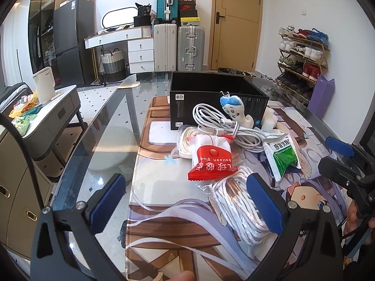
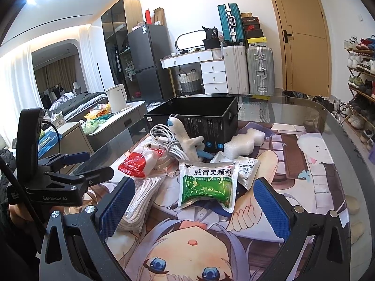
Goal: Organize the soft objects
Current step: 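Move both tools toward the items on the mat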
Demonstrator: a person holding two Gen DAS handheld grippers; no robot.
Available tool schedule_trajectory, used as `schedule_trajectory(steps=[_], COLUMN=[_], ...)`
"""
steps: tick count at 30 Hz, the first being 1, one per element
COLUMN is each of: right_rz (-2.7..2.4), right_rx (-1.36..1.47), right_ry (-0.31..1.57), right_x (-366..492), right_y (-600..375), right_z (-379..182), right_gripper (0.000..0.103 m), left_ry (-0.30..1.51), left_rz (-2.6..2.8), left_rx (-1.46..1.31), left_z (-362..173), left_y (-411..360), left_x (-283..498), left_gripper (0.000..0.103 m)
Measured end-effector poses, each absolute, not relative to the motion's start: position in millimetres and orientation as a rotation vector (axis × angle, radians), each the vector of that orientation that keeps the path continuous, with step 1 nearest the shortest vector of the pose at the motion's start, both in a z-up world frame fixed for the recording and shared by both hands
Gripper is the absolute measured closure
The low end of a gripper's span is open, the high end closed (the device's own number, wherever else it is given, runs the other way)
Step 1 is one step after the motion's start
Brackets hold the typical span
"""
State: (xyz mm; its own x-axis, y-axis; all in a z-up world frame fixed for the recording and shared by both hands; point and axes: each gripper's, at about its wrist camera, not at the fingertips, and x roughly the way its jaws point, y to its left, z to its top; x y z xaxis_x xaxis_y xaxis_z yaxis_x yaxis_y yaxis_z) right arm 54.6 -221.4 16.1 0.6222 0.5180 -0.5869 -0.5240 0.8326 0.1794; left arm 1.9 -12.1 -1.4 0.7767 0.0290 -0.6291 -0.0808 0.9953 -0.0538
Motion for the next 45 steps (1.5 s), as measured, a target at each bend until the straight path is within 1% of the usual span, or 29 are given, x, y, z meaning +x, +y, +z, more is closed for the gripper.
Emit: schedule_trajectory(steps=[30,45], right_rz=[0.574,0.512], right_rx=[0.01,-0.059], right_ry=[0.688,0.755], right_x=[57,74], right_y=[-232,-230], right_z=[14,8], right_gripper=[0.0,0.0], left_ry=[0.705,0.736], left_rz=[0.022,-0.017], left_rx=[-0.068,-0.047], left_z=[-6,-8], left_y=[-22,-38], left_x=[4,8], left_gripper=[0.0,0.0])
